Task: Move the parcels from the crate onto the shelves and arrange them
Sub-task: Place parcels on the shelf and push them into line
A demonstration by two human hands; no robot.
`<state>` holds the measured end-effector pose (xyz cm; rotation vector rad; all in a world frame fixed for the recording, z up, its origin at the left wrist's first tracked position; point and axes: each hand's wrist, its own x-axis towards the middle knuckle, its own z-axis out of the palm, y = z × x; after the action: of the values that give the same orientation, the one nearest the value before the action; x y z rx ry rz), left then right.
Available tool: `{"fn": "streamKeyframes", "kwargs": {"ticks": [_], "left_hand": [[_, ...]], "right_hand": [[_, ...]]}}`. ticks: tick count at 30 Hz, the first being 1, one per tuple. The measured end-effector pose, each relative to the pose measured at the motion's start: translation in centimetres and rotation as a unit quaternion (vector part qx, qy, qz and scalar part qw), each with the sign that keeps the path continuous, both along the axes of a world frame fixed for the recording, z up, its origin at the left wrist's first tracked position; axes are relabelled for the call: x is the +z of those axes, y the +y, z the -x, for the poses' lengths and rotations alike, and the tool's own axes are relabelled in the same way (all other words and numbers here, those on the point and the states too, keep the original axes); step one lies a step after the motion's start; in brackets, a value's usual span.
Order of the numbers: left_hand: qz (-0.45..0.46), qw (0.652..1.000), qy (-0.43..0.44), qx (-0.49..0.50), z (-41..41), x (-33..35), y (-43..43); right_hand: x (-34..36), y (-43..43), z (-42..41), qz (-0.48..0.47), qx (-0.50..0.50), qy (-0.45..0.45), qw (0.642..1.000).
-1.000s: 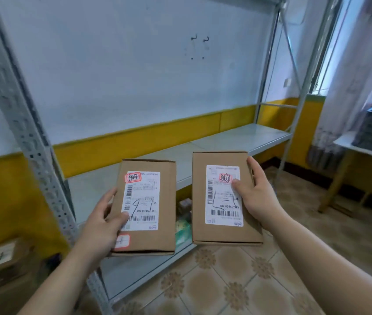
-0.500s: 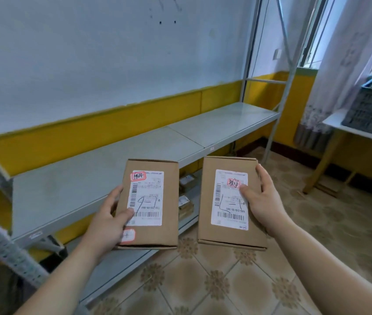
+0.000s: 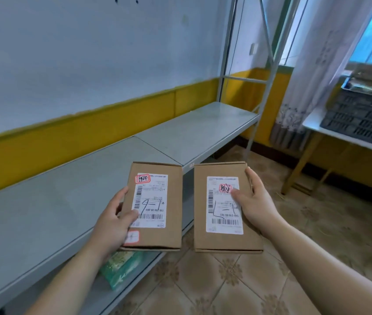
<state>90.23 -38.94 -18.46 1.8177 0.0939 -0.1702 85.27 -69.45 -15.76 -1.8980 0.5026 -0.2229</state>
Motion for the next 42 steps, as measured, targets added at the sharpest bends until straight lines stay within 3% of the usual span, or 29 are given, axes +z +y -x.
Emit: {"fn": "streamKeyframes", "kwargs": {"ticks": [8, 20, 26, 36, 42], "left_hand": [[-0.011, 0.999, 0.038, -0.037, -6.2, -1.1, -10.2], [-0.016, 0.996, 0.051, 0.076, -11.3, -2.4, -27.0], [-0.026, 0.988, 0.096, 0.118, -12.7, -6.0, -28.5], [0.003, 0.979, 0.184, 0.090, -18.6, -14.3, -31.9], [0.038, 0.961, 0.222, 0.162, -21.2, -17.4, -32.1]], "right_hand": [[-1.3, -9.3, -6.7, -0.017, -0.006, 0.008, 1.000], [-1.6, -26.6, -18.0, 0.020, 0.104, 0.041, 0.994], [-5.9, -28.4, -22.5, 0.032, 0.147, 0.093, 0.984], [-11.6, -30.7, -29.9, 0.053, 0.162, 0.188, 0.967], [-16.2, -29.2, -35.5, 0.046, 0.221, 0.238, 0.945]]}}
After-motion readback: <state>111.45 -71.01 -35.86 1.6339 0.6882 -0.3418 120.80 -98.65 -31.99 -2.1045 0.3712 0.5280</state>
